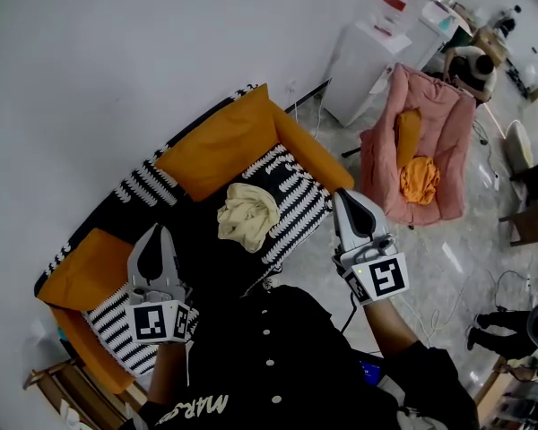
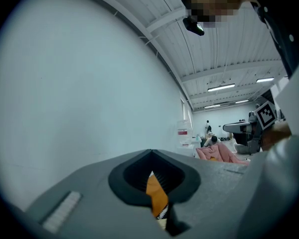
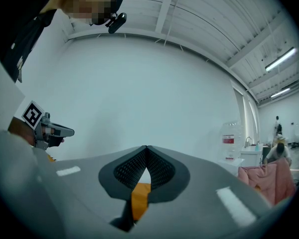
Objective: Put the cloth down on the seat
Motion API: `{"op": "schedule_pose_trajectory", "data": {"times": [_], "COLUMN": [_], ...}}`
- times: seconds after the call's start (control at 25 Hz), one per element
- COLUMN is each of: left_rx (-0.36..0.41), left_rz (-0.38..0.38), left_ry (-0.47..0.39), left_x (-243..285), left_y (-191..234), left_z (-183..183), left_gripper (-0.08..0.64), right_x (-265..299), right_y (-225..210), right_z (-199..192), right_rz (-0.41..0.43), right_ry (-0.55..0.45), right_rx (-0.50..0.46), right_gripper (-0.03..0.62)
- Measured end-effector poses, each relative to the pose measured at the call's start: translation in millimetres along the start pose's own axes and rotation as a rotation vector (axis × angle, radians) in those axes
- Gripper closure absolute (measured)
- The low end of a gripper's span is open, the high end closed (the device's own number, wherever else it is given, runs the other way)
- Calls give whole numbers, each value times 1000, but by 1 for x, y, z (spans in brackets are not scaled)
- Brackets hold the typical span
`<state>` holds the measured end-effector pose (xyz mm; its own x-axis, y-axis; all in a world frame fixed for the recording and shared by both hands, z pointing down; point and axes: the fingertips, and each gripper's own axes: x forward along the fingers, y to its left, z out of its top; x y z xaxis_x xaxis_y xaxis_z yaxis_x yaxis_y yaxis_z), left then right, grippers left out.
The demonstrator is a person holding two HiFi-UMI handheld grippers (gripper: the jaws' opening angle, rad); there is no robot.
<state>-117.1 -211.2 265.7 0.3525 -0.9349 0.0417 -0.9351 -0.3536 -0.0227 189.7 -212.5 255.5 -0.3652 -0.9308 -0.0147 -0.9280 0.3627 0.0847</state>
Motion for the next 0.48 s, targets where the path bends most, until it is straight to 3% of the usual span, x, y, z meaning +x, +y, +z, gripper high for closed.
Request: {"op": "schedule_pose_trajectory", "data": {"times": [0.48], "left_rx": [0], "left_rz": [5], "left_ry": [0], "left_x": [-3], "left_y": [-1], "left_z": [0], "left_gripper": [560], "right_x": [10], "right_y": [8], "right_z": [13], "right_rz": [23], "right_ry": [-36], "right_rx": [34], "right_gripper": [566]}}
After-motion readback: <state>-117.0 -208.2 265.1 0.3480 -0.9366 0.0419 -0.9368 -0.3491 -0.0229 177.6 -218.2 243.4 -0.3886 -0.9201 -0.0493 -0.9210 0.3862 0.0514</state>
